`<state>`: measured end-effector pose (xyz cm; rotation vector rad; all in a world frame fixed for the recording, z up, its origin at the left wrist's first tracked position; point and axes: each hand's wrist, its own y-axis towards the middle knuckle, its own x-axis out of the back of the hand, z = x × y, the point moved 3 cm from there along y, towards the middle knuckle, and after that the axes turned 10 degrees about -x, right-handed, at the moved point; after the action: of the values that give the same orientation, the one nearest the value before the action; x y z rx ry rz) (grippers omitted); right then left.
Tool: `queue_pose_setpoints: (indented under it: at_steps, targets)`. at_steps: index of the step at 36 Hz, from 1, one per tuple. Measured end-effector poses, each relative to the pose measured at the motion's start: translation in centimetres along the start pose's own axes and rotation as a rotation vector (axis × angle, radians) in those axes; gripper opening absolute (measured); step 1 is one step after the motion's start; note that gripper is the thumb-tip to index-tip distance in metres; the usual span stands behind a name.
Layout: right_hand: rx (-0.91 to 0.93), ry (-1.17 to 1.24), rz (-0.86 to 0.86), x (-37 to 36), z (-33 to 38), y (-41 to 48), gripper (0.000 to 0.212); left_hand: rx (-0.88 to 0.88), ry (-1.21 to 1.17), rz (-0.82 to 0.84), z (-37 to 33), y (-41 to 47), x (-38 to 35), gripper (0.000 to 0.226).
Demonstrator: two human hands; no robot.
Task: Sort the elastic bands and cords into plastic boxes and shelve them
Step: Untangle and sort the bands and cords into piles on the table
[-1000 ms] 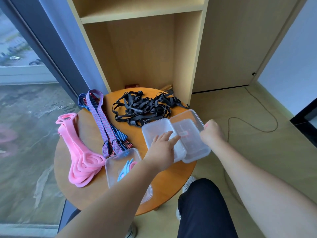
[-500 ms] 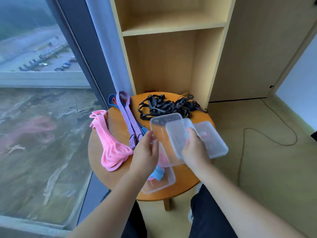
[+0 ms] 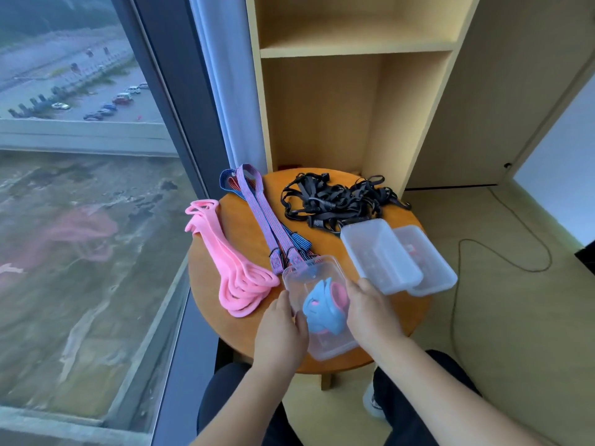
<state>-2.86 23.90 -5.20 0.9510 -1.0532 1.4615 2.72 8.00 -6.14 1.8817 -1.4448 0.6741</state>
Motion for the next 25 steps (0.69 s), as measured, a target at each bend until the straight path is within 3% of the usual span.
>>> queue_pose_setpoints:
  at_steps: [8,20,25]
  targets:
    - [0.041,-0.084,0.016,0.2,0.3,0.1,0.053,-0.008,-0.068,0.091,0.1,0.3,-0.4,0.022]
    - [0.132,-0.026,0.091,0.1,-0.9,0.6,0.047,0.084,0.001,0.028,-0.7,-0.2,-1.6,0.042]
    - [0.184,-0.069,0.110,0.6,-1.3,0.8,0.043,0.120,0.111,0.007,-1.4,-0.9,-1.8,0.028]
